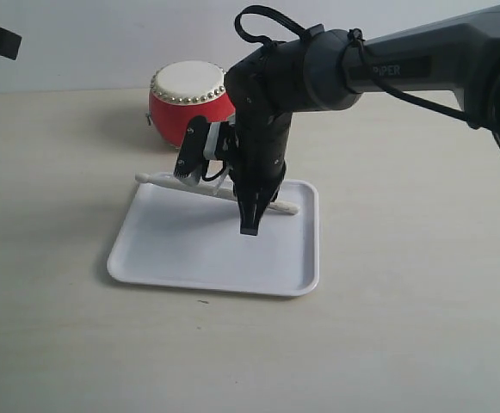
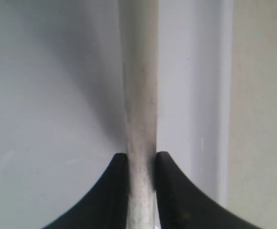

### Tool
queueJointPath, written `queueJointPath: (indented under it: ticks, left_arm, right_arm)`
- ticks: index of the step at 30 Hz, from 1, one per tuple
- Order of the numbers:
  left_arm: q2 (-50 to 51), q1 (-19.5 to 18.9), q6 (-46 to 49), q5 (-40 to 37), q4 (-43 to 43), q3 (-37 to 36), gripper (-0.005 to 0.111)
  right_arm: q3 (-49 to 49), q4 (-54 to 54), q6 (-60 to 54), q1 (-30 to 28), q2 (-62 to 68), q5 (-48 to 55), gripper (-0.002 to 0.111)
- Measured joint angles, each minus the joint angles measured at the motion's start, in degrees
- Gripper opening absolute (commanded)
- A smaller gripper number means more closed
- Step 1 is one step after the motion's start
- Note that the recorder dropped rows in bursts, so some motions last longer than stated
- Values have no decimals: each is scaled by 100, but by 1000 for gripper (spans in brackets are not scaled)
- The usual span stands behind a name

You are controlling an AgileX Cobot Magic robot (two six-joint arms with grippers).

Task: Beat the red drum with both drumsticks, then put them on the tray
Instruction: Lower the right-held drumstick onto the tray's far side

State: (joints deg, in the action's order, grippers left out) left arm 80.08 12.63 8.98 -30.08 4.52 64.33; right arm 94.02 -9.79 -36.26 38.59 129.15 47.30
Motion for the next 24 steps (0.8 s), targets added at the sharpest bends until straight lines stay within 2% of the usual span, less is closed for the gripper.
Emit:
queueJointPath:
  ticks: [18,24]
  left_arm:
    - [0,0,0,0,-65,-40,0]
    - [0,0,0,-12,-134,-51,0]
  right_arm:
    - [13,-152,4,0,0,245,13]
    - [13,-152,41,0,0,245,34]
